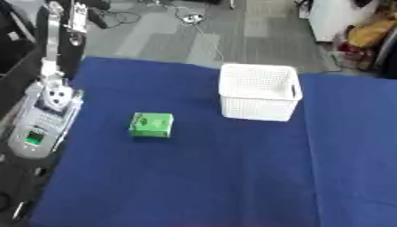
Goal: Pick up objects on the table and place them in the box.
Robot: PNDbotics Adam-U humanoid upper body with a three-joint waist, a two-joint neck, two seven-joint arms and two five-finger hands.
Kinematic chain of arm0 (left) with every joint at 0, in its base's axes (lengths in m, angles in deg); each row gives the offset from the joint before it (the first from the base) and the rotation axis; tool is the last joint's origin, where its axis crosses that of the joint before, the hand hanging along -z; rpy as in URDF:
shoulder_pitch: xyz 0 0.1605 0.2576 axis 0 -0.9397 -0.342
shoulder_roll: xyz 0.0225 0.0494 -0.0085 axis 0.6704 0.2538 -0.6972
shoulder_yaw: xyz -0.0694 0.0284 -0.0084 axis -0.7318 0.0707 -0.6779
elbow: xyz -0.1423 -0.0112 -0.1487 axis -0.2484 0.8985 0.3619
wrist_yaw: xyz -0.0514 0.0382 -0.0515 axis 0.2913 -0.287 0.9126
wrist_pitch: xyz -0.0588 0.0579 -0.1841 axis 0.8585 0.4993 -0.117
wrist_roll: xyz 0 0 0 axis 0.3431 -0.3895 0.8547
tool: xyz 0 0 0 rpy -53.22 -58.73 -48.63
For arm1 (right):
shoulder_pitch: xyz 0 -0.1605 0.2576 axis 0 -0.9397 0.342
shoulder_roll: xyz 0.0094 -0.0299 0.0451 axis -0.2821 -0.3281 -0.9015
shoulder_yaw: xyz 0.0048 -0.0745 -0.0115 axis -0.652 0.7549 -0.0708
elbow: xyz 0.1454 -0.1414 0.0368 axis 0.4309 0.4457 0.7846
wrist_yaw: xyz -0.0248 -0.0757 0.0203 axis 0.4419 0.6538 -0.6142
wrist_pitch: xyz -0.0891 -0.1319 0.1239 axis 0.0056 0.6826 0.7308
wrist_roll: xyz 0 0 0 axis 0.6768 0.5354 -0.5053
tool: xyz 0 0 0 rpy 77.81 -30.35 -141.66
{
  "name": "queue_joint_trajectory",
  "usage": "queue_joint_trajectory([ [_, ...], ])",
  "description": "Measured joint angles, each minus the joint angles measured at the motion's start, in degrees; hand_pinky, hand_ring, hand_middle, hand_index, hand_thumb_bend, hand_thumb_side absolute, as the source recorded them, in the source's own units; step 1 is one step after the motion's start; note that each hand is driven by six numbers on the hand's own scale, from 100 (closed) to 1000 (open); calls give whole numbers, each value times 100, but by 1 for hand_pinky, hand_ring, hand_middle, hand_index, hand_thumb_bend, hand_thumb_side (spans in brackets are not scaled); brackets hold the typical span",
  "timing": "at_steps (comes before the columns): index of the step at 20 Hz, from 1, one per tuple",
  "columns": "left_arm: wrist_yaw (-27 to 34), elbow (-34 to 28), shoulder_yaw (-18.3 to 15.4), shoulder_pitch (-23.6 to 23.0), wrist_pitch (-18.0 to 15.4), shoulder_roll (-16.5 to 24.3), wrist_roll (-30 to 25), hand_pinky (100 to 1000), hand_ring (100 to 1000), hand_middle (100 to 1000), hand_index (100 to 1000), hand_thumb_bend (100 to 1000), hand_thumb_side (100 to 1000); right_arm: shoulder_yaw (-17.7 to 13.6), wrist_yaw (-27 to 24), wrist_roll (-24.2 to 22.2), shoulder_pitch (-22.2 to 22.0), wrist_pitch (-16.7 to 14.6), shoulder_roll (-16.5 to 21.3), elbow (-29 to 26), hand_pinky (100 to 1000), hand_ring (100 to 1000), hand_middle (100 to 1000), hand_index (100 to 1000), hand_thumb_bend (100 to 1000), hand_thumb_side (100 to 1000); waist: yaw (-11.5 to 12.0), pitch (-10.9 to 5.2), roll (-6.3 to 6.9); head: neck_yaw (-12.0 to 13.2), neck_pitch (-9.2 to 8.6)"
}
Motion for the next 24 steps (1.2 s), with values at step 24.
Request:
queue_joint_trajectory([
  [24, -4772, 4414, 1659, 2536, -1417, 1086, -5993, 519, 708, 873, 858, 499, 1000, 78, -106, -161, -77, 40, -103, -132, 180, 279, 269, 498, 100, 1000, -283, -6, 166, 147, -151],
])
